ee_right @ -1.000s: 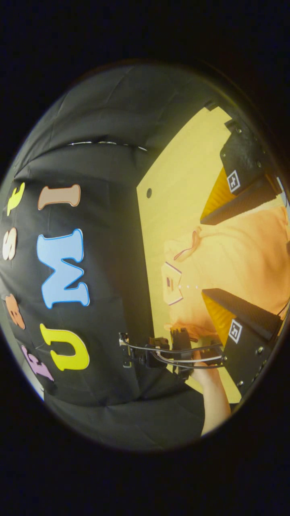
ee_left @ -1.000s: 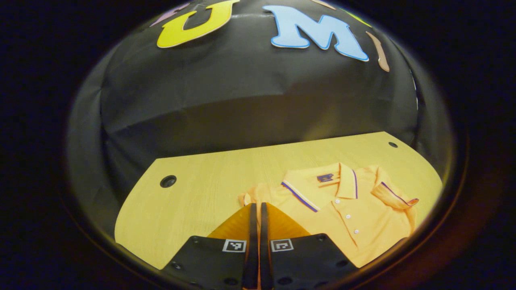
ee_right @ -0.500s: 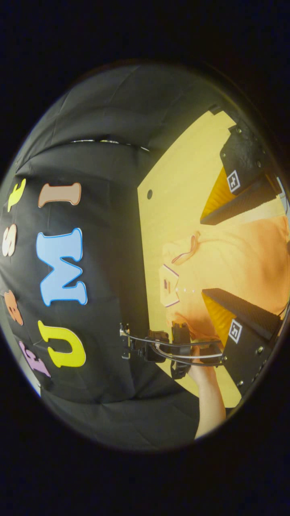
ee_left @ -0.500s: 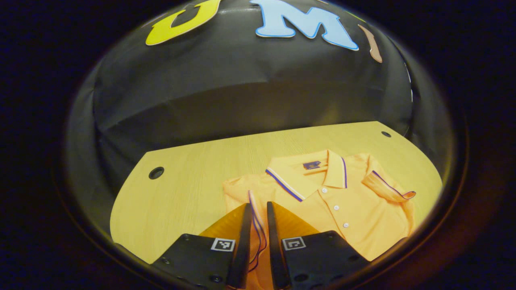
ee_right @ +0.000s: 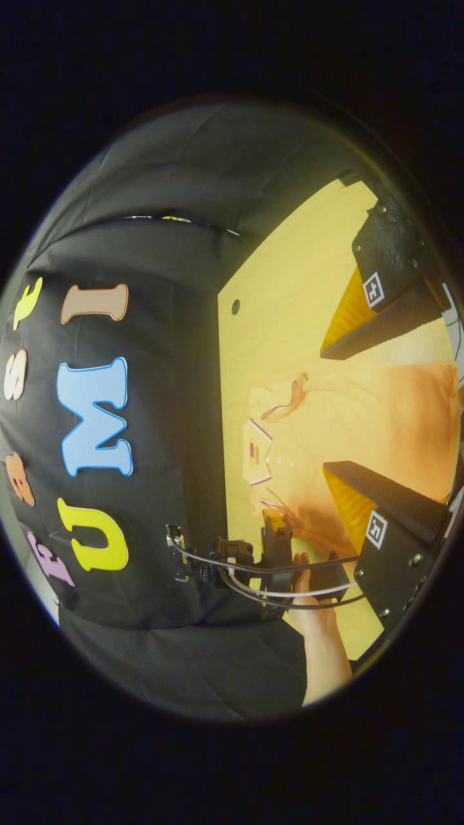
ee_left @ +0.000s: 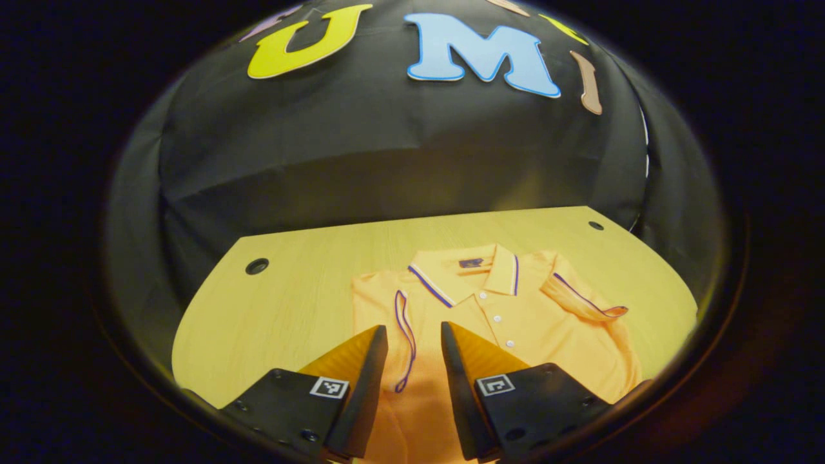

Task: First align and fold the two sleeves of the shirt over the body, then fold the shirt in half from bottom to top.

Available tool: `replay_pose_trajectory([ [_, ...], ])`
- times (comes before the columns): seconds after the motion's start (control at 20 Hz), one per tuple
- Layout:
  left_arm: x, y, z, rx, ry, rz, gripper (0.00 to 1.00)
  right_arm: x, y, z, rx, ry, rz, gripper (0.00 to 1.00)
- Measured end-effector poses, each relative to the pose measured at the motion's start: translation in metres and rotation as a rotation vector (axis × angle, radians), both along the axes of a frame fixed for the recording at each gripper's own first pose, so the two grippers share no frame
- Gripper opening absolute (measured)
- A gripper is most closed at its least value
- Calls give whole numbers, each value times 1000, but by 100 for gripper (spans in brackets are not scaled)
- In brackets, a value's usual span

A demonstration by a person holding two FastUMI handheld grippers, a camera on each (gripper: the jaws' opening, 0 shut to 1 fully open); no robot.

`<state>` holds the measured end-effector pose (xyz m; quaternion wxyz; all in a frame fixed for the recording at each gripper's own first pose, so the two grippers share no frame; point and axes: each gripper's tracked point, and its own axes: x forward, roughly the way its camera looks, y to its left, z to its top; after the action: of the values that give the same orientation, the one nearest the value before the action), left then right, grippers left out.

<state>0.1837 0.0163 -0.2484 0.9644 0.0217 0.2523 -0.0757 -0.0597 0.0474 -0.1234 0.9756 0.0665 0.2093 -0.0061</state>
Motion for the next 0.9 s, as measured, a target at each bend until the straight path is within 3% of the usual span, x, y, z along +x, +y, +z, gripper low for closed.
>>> replay_pose_trajectory([
  [0.25,-55,-5,7,2,-1,12,71,-26,-14,-20,-33,16,48,98],
  [0.3,-66,-8,8,-4,-2,14,67,-31,-16,-26,-38,19,61,98],
  [0.55,-126,-12,15,26,-18,31,76,-61,-28,-49,-66,39,126,98],
  [0.65,-151,-11,18,26,-26,53,82,-72,-30,-59,-68,55,153,98],
  [0.7,-162,-9,19,27,-33,64,91,-78,-31,-63,-69,62,164,98],
  [0.75,-173,-9,21,24,-38,71,94,-82,-32,-68,-73,69,173,98],
  [0.9,-207,-6,17,28,-26,66,93,-94,-32,-80,-71,88,182,98],
])
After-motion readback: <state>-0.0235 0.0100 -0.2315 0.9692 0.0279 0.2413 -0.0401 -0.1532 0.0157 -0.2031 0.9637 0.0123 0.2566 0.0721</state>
